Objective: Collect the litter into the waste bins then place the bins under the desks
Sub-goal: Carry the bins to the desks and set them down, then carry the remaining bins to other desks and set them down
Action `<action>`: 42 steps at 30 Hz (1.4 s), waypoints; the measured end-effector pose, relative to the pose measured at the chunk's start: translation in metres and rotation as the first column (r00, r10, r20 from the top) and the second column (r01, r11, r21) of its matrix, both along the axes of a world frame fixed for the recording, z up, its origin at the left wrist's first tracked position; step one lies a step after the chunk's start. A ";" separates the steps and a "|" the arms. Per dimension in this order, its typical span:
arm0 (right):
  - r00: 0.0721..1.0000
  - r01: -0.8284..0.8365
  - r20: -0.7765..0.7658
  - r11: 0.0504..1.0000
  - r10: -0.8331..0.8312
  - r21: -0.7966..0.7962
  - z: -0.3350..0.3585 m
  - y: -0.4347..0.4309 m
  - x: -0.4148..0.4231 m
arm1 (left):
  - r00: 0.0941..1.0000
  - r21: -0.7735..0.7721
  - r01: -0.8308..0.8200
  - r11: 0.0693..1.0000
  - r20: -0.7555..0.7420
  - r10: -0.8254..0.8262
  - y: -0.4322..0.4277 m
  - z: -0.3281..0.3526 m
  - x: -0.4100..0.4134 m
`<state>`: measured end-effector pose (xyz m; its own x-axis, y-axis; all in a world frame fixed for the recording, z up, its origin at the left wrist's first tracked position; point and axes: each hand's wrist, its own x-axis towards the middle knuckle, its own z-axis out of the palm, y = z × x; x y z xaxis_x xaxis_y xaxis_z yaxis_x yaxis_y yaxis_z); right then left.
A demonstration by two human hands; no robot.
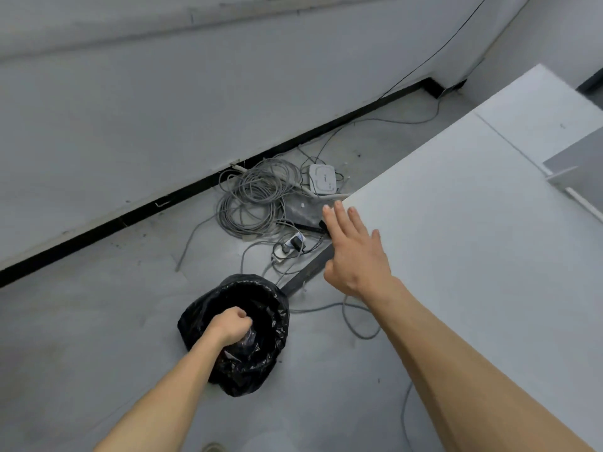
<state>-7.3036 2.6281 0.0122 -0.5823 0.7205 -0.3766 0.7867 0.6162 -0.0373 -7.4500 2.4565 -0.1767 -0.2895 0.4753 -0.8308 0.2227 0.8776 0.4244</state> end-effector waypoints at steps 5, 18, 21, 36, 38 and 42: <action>0.991 0.110 -0.038 0.951 -0.126 -0.289 0.073 -0.039 0.033 | 0.982 0.179 0.162 0.970 -0.126 -0.141 0.028 0.146 -0.001; 0.576 0.652 -0.402 0.697 -0.712 -0.299 0.221 -0.293 0.412 | 0.779 0.434 0.627 0.647 -0.349 -0.521 -0.029 0.384 0.272; 0.373 0.770 -0.489 0.557 -0.788 -0.310 0.234 -0.378 0.509 | 0.667 0.451 0.737 0.504 -0.356 -0.655 -0.065 0.395 0.406; -0.348 0.933 -0.536 -0.227 -0.769 -0.280 0.224 -0.742 0.885 | -0.245 0.288 0.822 -0.492 -0.600 -0.762 -0.300 0.421 0.950; -0.430 0.901 -0.509 -0.318 -0.746 -0.296 0.217 -0.782 0.929 | -0.345 0.260 0.768 -0.586 -0.602 -0.720 -0.332 0.414 1.014; -0.540 0.842 -0.485 -0.451 -0.688 -0.297 0.202 -0.844 1.031 | -0.479 0.244 0.677 -0.695 -0.571 -0.667 -0.385 0.394 1.147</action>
